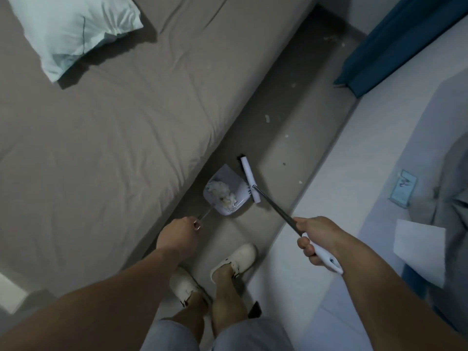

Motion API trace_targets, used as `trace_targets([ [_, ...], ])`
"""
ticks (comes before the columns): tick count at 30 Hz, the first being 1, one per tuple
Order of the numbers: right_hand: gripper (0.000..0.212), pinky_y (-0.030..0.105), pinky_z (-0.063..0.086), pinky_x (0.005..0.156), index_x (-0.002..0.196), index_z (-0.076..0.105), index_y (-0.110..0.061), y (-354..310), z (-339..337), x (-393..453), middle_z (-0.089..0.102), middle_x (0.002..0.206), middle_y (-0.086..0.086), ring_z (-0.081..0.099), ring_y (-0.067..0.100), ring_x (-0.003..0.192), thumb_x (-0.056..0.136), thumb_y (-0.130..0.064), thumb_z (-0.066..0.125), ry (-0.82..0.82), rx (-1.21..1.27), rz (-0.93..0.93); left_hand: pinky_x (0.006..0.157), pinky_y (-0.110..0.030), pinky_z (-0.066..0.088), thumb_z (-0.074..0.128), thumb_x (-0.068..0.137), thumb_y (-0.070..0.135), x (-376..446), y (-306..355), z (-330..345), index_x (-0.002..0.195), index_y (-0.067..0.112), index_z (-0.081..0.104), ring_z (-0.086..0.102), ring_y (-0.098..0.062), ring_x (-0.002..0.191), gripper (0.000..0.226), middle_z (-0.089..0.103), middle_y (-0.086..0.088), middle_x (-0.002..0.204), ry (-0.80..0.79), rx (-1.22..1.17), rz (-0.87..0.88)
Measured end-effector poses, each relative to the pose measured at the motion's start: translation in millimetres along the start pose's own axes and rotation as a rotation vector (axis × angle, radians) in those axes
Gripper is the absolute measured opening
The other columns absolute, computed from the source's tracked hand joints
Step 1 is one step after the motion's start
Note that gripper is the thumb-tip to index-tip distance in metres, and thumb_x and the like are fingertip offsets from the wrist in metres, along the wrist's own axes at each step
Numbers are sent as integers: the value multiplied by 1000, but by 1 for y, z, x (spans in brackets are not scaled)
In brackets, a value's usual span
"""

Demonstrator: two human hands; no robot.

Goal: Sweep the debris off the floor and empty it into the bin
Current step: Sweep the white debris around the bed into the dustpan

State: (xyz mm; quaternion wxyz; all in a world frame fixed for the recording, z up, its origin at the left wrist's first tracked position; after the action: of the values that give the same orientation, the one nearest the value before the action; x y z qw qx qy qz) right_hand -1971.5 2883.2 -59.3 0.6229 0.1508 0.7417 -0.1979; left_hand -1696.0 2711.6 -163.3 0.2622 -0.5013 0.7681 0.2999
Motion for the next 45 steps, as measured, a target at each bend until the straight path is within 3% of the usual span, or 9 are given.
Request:
trace_targets([
  [3,36,20,14,48,125,57,-9,-17,-31,4,38,54,1,26,12,45,95,-21,41,22,86,-2,81,-38,56,52,91,27,23,31,-17,110,31,71,70,-32,96,27,75,-5,103,24,21,7],
  [6,42,19,14,46,137,46,-8,-32,-56,17,37,53,0,26,11,45,98,-22,40,21,181,10,81,-37,55,54,90,26,44,58,-29,110,32,70,70,-32,97,26,74,-5,104,44,34,10],
  [9,25,21,13,46,119,52,-22,-43,-75,37,38,53,-2,27,10,44,98,-26,40,-3,335,26,75,-35,53,50,92,29,67,86,-43,108,30,71,69,-34,93,26,73,-6,100,57,37,20],
  [13,8,23,14,43,95,43,-19,-58,-85,57,37,52,-2,25,11,45,97,-21,36,-19,516,36,73,-35,50,45,92,34,99,122,-69,105,26,72,69,-34,93,31,73,-7,99,85,115,51],
  [22,31,12,24,32,67,36,-18,-114,-61,96,37,61,0,34,10,39,91,-2,25,150,836,142,80,-37,50,41,94,39,179,183,-133,103,16,69,68,-34,101,37,71,-10,109,79,188,78],
  [28,31,14,24,34,68,43,-17,-171,-32,136,35,60,1,28,12,34,89,-3,24,145,869,170,85,-37,50,42,102,37,226,193,-166,109,12,68,65,-36,106,36,70,-15,114,82,277,94],
  [33,35,14,26,33,101,53,-23,-240,-32,151,41,63,-4,35,8,36,88,-10,24,116,1014,133,85,-37,51,46,101,35,252,206,-177,103,12,70,67,-36,105,33,72,-15,111,83,273,118],
  [38,27,10,24,33,70,38,-21,-249,-46,133,37,55,-4,32,8,31,89,-7,25,79,1067,116,79,-36,51,42,98,36,257,212,-171,101,16,67,68,-34,100,32,73,-10,106,1,263,126],
  [45,27,14,24,34,68,36,-18,-239,-64,116,37,47,-3,31,10,32,95,-15,34,86,953,148,85,-37,51,45,98,35,276,228,-197,109,13,67,67,-34,105,34,71,-13,114,-17,261,115],
])
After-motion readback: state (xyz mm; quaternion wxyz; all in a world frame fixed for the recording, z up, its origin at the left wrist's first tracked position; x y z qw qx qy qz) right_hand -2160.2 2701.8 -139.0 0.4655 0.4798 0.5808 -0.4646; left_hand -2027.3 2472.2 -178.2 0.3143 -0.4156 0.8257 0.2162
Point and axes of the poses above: each hand's wrist, its own x-axis towards the middle knuckle, its own z-axis out of the palm, y = z × x, the point moved 3 cm from there along x, towards the middle knuckle
